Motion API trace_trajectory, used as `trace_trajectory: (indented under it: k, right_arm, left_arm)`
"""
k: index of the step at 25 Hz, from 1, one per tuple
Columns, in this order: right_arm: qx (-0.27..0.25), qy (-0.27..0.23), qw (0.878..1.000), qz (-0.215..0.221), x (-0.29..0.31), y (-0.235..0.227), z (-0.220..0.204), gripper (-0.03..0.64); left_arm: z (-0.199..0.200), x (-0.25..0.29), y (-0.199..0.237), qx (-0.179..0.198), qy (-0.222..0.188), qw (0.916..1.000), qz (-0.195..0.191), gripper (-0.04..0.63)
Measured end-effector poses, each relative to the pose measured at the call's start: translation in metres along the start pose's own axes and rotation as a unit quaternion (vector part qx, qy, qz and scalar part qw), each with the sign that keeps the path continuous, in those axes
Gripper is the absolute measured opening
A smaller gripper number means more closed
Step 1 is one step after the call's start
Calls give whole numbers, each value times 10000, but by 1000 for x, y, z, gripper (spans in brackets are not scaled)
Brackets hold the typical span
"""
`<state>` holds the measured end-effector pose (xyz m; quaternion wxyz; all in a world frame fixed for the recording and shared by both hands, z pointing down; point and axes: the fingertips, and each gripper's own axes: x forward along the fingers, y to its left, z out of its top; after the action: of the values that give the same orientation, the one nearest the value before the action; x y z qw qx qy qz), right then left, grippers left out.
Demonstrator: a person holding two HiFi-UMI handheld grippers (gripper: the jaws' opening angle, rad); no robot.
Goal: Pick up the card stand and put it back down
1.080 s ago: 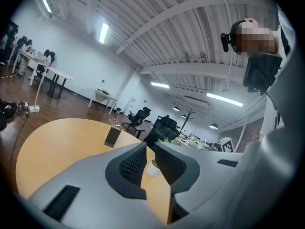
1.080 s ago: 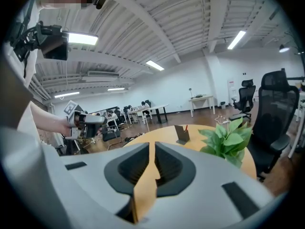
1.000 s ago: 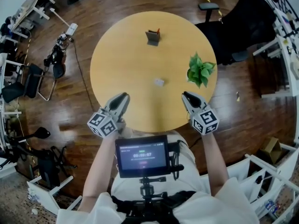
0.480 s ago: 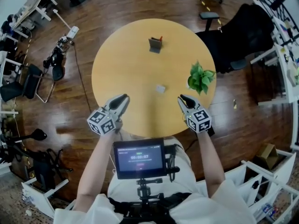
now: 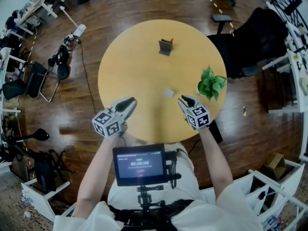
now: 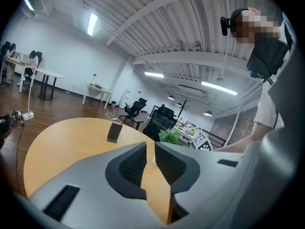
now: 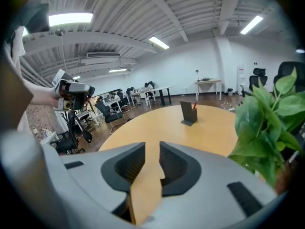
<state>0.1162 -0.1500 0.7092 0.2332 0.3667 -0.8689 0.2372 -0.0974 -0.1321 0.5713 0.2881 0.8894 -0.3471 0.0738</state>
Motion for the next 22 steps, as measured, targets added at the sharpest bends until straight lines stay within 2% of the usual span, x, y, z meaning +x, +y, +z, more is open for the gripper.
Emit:
trace_trajectory:
  k: [6,11,22]
  right_arm:
    - [-167,543,9984,-11,50,-14,-29,104]
    - [-334,793,9963,19,80,-26,-51,110]
    - [-227,1518,9880,-173,130,-53,-105,112]
  left_arm:
    - [-4,0,9,-48,119,9999,58,52]
    - [-8,-3,15,-40,187,9998,108,52]
    - [-17,-13,21,-55,354,9990,254,52]
